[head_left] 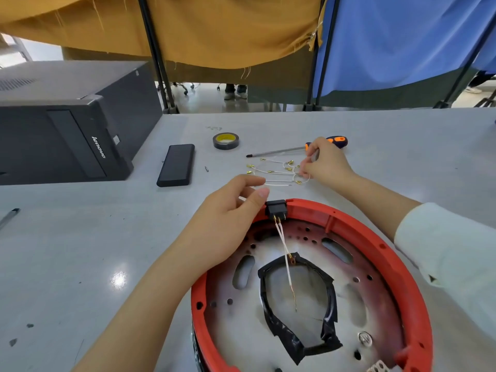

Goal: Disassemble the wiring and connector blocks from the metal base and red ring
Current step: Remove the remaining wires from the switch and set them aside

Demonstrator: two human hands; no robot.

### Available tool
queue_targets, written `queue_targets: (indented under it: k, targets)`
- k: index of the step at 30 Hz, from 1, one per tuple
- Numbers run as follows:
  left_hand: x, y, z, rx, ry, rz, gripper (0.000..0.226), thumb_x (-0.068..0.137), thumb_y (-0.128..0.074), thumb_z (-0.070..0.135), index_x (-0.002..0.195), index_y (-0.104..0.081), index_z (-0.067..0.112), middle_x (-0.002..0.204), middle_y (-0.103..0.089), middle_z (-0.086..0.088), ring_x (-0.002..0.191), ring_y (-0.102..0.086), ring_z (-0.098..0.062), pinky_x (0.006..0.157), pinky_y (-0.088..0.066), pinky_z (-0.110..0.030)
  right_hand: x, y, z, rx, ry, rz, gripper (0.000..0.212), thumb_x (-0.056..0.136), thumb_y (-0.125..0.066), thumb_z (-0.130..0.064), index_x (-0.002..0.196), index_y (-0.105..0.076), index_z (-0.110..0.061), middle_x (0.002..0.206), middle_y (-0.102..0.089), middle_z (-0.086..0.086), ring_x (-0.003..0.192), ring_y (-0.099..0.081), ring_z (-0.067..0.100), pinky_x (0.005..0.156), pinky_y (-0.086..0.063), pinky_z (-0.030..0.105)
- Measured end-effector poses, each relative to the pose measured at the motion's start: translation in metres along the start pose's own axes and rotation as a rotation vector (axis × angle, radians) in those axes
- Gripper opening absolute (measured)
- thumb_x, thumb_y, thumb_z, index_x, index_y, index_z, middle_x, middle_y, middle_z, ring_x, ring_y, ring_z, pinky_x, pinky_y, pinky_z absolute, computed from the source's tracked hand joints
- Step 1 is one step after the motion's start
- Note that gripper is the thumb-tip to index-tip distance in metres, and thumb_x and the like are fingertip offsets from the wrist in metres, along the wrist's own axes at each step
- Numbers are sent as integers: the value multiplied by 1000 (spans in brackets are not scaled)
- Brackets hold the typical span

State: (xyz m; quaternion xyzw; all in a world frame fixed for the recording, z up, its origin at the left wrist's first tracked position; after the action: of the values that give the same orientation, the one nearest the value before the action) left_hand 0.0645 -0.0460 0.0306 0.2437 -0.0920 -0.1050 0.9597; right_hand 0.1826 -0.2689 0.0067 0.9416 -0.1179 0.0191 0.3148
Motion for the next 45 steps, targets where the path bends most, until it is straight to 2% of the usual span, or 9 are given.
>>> queue_targets:
  k: [3, 7, 10, 17, 22, 28, 34, 38, 45]
  targets:
    - [-1, 0, 1, 48, 0, -13, 22, 92, -47, 44, 111, -60, 41, 90, -59, 26, 81, -52, 13, 66, -33, 5, 2, -1, 2, -189, 134, -39, 29, 84, -55, 1, 77, -43, -24, 77, -67, 10, 79, -69, 26, 78, -54, 45]
    - [0, 0, 2, 77, 1, -19, 20, 95, -48, 36, 109, -61, 39, 89, -58, 28, 83, -51, 15, 67, -33, 5, 17, -6, 0, -154, 164, 13, 28, 87, -61, -4, 78, -44, -25, 79, -64, 6, 71, -66, 18, 70, -56, 42]
    - [0, 0, 2, 104, -9, -25, 20, 96, -49, 31, 109, -62, 39, 94, -60, 25, 84, -52, 11, 68, -34, 4, 19, -7, -3, -234, 191, -24, 22, 88, -67, -21, 80, -46, -26, 76, -53, -6, 64, -52, 6, 52, -38, 24]
    - [-2, 0, 4, 135, -25, -34, 21, 94, -51, 25, 107, -63, 37, 96, -60, 25, 81, -53, 10, 66, -36, 2, -9, 8, -2, -330, 151, -166, 24, 98, -45, -40, 95, -52, -17, 96, -61, -1, 81, -54, 14, 63, -41, 29]
    - [-3, 0, 6, 158, -25, -30, 20, 93, -54, 27, 107, -65, 35, 85, -57, 30, 76, -52, 14, 63, -35, 3, -63, 21, -32, -129, 299, -194, 35, 100, -36, -45, 95, -56, -17, 88, -70, -5, 87, -62, 10, 79, -47, 30]
    - [-1, -1, 6, 201, -48, -40, 20, 93, -54, 26, 109, -65, 32, 88, -58, 29, 79, -52, 16, 65, -34, 4, -114, 21, -59, 204, 410, -167, 43, 100, -34, -47, 89, -68, -23, 67, -58, -4, 59, -51, -3, 58, -35, 6]
    - [2, -4, 5, 293, -76, -91, 24, 97, -46, 26, 112, -62, 35, 104, -64, 21, 90, -52, 6, 75, -31, 3, -126, 15, -56, 286, 400, -243, 35, 101, -43, -33, 85, -70, -17, 64, -54, 4, 49, -48, -2, 54, -37, 6]
    - [6, -8, 3, 430, -114, -170, 28, 101, -36, 27, 115, -57, 37, 109, -63, 17, 99, -53, -3, 78, -36, -11, -123, 22, -54, 435, 387, -238, 29, 101, -46, -22, 82, -65, -12, 56, -49, 4, 42, -39, 3, 45, -32, 9]
    - [6, -4, 4, 260, -112, -185, 28, 99, -42, 23, 110, -62, 39, 103, -64, 26, 96, -54, 11, 84, -36, -3, -121, 20, -46, 404, 297, -262, 28, 89, -65, -30, 68, -50, -19, 51, -52, -1, 42, -39, 9, 42, -33, 16]
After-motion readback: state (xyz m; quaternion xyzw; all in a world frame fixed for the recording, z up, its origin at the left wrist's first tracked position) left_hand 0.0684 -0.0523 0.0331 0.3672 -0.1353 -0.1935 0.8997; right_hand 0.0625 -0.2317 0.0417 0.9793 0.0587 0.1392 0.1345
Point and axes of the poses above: each hand's wrist, its own x-axis towards the middle knuckle, its own y-axis out of the back of the hand, z = x × y, the point moved 1 cm from there along x, towards the middle knuckle
